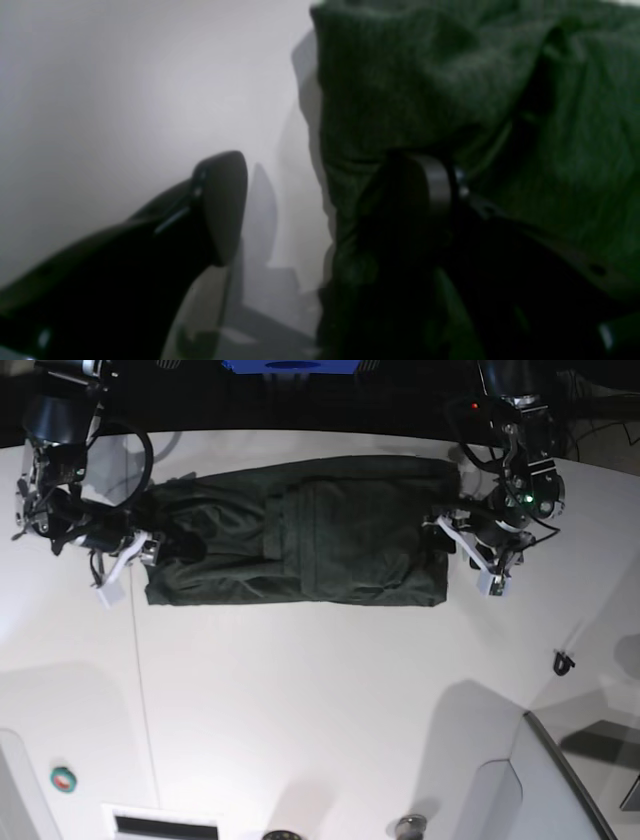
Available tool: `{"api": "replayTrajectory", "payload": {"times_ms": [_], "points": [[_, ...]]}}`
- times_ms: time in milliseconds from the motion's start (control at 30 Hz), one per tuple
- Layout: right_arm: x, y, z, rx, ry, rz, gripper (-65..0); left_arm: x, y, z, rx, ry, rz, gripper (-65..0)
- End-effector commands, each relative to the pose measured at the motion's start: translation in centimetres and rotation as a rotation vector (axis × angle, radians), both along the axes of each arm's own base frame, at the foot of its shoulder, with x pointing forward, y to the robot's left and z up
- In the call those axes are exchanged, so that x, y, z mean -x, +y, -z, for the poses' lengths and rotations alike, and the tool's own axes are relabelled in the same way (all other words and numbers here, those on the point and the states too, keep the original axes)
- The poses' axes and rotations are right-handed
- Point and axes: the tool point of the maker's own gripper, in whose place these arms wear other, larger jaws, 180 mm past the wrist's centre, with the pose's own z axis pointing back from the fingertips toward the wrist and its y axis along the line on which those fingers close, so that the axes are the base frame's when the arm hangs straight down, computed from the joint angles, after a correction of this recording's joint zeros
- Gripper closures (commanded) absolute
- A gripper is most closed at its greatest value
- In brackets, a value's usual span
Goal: Layout the t-shirt on the table in an organized manner, then fold the t-shirt properly
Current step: 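Grasp both short ends of the folded shirt with both grippers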
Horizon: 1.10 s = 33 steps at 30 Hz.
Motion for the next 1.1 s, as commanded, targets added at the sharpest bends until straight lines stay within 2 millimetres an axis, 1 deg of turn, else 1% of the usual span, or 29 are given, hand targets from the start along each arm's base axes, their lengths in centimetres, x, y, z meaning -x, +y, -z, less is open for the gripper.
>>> {"api": "replayTrajectory", "payload": {"times_ms": [0,67,200,233,333,400,500,533,567,633,667,700,733,833,900,933,1000,1067], "points": [[1.0,-0.3,0.8,0.042,0.047,-0.036,-49.4,-1.3,-0.1,-1.1,0.007,-0.050,0.007,-43.6],[1.0,-0.2,0.8,0.041,0.047,-0.036,-49.4,-1.7,-0.9,-1.3,0.006,-0.055,0.035,-43.6],[1.0,-0.2,0.8,0.041,0.047,-0.036,-48.9,-1.7,-2.0,-1.1,0.010,-0.049,0.070,-43.6],[1.0,-0.2,0.8,0.041,0.047,-0.036,-47.7,-1.7,-2.2,-1.1,0.011,-0.049,0.073,-43.6],[1.2,0.5,0.9,0.027,0.054,-0.042,-41.0,-1.8,-2.4,-1.2,0.018,-0.053,0.071,-43.6],[1.2,0.6,0.9,0.025,0.054,-0.043,-38.6,-2.0,-2.1,-1.6,0.013,-0.066,0.064,-43.6],[1.4,1.4,1.0,0.033,0.055,-0.086,-38.4,-2.4,-1.5,-2.7,-0.012,-0.096,0.071,-43.6],[1.5,1.7,1.1,0.034,0.057,-0.099,-38.4,-2.6,-1.0,-3.3,-0.028,-0.108,0.076,-43.6],[1.6,1.9,1.1,0.034,0.057,-0.109,-38.3,-2.5,-0.7,-3.5,-0.040,-0.110,0.080,-43.6],[1.6,2.1,1.1,0.033,0.057,-0.112,-37.8,-1.6,-0.1,-3.1,-0.056,-0.092,0.085,-43.6],[1.6,2.2,1.1,0.030,0.056,-0.111,-35.9,-1.3,0.0,-2.8,-0.059,-0.083,0.087,-43.6],[1.4,2.2,1.0,0.029,0.049,-0.105,-32.6,-0.9,0.1,-2.5,-0.060,-0.071,0.086,-43.6],[1.2,2.3,1.0,0.029,0.040,-0.100,-28.2,-0.5,0.1,-1.9,-0.055,-0.051,0.084,-43.6],[0.6,2.3,0.8,0.026,0.015,-0.080,-11.1,0.9,0.2,0.7,-0.030,0.029,0.069,-43.6],[0.4,2.2,0.7,0.026,0.009,-0.077,-3.3,1.9,0.1,2.2,-0.011,0.072,0.058,-43.4],[0.0,2.3,0.5,0.027,0.000,-0.078,-1.1,1.6,-0.2,2.3,-0.002,0.060,0.056,-43.4],[-0.6,2.6,0.1,0.030,-0.014,-0.096,-0.8,1.1,-1.6,2.3,0.025,0.018,0.074,-43.4],[-1.0,3.4,-0.4,0.034,-0.035,-0.130,-0.8,1.1,-2.4,2.1,0.033,-0.001,0.091,-43.4]]}}
